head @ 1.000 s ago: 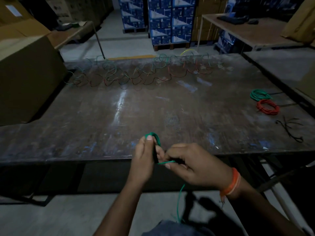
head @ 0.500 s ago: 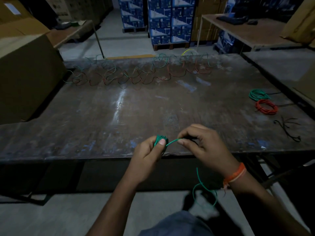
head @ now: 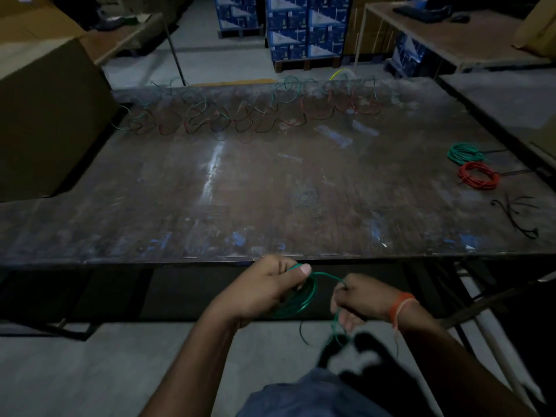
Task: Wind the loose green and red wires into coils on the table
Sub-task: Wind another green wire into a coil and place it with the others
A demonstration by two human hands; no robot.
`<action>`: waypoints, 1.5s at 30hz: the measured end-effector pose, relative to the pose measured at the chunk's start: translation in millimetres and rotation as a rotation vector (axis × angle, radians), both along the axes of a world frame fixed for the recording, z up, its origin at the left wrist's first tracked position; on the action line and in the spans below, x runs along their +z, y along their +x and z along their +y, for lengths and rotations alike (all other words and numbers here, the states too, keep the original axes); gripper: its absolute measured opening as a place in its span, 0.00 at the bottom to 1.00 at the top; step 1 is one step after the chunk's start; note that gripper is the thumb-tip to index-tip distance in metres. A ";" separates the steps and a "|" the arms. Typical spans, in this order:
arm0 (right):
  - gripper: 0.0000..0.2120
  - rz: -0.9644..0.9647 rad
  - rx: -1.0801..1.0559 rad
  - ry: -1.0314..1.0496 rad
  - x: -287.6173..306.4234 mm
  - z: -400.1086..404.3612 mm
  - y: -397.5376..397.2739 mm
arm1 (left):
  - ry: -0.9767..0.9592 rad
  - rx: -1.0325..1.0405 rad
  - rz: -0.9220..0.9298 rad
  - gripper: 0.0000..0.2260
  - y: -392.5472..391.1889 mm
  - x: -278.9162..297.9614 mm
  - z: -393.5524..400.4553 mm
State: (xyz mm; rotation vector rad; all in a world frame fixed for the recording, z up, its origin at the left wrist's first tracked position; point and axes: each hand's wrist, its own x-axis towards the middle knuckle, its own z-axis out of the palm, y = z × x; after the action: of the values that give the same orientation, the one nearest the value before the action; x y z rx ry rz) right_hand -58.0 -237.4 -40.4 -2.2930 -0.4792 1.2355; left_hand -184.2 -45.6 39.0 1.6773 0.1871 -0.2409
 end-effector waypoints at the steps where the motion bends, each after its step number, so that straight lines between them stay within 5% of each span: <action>1: 0.12 0.051 0.041 -0.076 -4.9 -1.1 3.4 | -0.002 0.017 0.018 0.16 0.1 -2.6 0.4; 3: 0.12 -0.152 0.125 -0.218 -19.6 9.6 16.4 | -0.018 0.044 0.044 0.15 0.6 -6.9 -1.7; 5: 0.08 -0.401 0.006 -0.028 -36.5 28.2 11.7 | -0.046 0.079 0.046 0.15 0.4 -11.5 -4.4; 8: 0.07 0.187 -0.046 0.387 -71.4 38.0 -15.9 | -0.129 0.108 0.008 0.16 -1.8 -12.4 -1.7; 10: 0.11 0.277 -0.100 0.291 -92.4 22.9 -12.2 | -0.120 0.120 0.026 0.16 -5.0 -17.8 4.5; 12: 0.16 0.041 -0.212 0.269 -107.1 11.6 6.8 | -0.169 0.149 0.071 0.15 -11.5 -28.5 7.7; 19: 0.11 -0.461 0.019 -0.011 -110.1 27.8 10.8 | -0.925 0.329 0.074 0.14 -15.9 -24.3 33.3; 28: 0.15 -0.416 -0.096 -0.216 -128.0 21.5 12.8 | -1.304 -0.005 -0.135 0.15 -16.0 2.1 85.6; 45: 0.12 -0.349 -0.207 -0.256 -134.8 13.1 14.5 | -1.306 0.090 -0.193 0.16 -1.9 4.5 114.4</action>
State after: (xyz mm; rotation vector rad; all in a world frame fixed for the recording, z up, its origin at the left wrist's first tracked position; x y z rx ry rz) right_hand -43.5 -224.3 -175.2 -2.7135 -0.1996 0.8394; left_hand -186.1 68.8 43.5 0.3849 -0.0553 -0.0806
